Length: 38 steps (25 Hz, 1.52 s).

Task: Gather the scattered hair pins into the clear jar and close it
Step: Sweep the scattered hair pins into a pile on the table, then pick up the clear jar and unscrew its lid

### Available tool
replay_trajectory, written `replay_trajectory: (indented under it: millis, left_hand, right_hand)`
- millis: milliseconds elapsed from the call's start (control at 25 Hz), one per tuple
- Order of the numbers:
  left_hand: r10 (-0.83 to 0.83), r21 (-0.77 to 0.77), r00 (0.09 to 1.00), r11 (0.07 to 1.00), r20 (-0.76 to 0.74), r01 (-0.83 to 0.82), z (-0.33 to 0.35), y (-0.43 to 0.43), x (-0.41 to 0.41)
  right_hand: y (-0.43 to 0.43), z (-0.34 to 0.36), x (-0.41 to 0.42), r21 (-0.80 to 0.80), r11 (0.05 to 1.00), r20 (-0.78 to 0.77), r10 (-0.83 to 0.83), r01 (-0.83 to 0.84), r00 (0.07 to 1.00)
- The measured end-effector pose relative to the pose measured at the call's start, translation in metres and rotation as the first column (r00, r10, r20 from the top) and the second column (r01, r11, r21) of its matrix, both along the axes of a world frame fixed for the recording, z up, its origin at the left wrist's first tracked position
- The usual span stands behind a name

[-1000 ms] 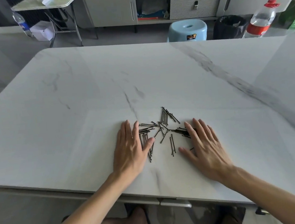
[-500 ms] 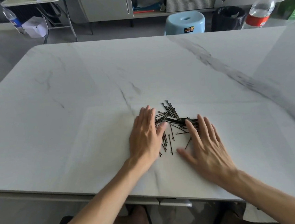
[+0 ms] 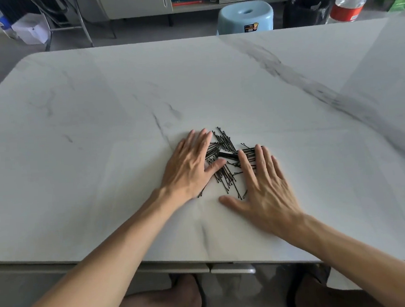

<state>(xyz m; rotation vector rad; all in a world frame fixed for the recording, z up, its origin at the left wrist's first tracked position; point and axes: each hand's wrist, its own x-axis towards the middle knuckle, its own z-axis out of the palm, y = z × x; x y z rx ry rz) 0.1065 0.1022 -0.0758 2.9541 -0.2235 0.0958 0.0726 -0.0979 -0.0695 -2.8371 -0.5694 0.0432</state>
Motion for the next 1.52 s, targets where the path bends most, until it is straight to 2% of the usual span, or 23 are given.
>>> replay_trajectory:
  millis: [160,280,360,440,520,600,720,800,960,1080,1200,1320,1520]
  left_hand:
    - [-0.141,-0.054,0.99,0.989,-0.025,0.139,0.011,-0.003,0.034]
    - [-0.163,-0.04,0.986,0.986,-0.027,0.162,0.01,-0.011,0.034]
    - [-0.131,-0.116,0.991,0.985,-0.002,0.13,0.01,-0.013,0.021]
    - [-0.048,-0.278,0.999,0.96,-0.014,0.042,0.013,-0.017,0.004]
    - [0.074,-0.457,0.994,0.884,-0.078,-0.102,0.027,-0.024,-0.014]
    - [0.155,-0.521,0.984,0.835,-0.091,-0.18,0.046,-0.034,-0.034]
    - [0.121,-0.491,0.987,0.857,-0.102,-0.156,0.076,-0.063,-0.058]
    - [0.0,-0.425,0.976,0.901,-0.216,-0.094,0.094,-0.09,-0.069]
    - [-0.261,-0.354,0.873,0.929,-0.411,0.111,0.123,-0.16,-0.087]
    - [-0.321,-0.332,0.832,0.927,-0.453,0.177,0.132,-0.208,-0.093]
    - [-0.36,-0.32,0.804,0.921,-0.473,0.224,0.137,-0.244,-0.094]
    - [-0.368,-0.309,0.81,0.92,-0.457,0.243,0.134,-0.265,-0.089]
    - [-0.335,-0.35,0.844,0.917,-0.419,0.19,0.12,-0.263,-0.088]
  right_hand:
    - [0.009,0.002,0.013,0.038,0.999,-0.011,-0.002,0.002,1.0]
    - [0.011,0.002,0.02,0.063,0.998,0.036,-0.001,-0.001,0.999]
    - [0.01,0.002,0.021,0.079,0.997,0.075,0.007,-0.013,0.997]
    - [0.008,0.003,0.023,0.115,0.993,0.059,0.033,-0.039,0.998]
    - [-0.003,0.01,0.021,0.193,0.98,0.006,0.041,-0.041,0.999]
    - [-0.027,0.021,0.013,0.238,0.97,0.01,0.044,-0.045,0.999]
    - [-0.083,0.044,-0.005,0.232,0.972,0.062,0.023,-0.037,0.998]
    - [-0.124,0.067,-0.018,0.195,0.981,0.037,0.003,-0.01,0.999]
    - [-0.237,0.111,-0.044,-0.048,0.987,-0.026,-0.156,0.155,0.987]
    - [-0.325,0.129,-0.049,-0.123,0.91,0.01,-0.398,0.396,0.917]
    - [-0.385,0.132,-0.039,-0.246,0.784,0.013,-0.586,0.57,0.811]
    - [-0.403,0.119,-0.023,-0.298,0.739,-0.092,-0.652,0.604,0.753]
    - [-0.384,0.109,-0.007,-0.27,0.752,-0.072,-0.638,0.601,0.766]
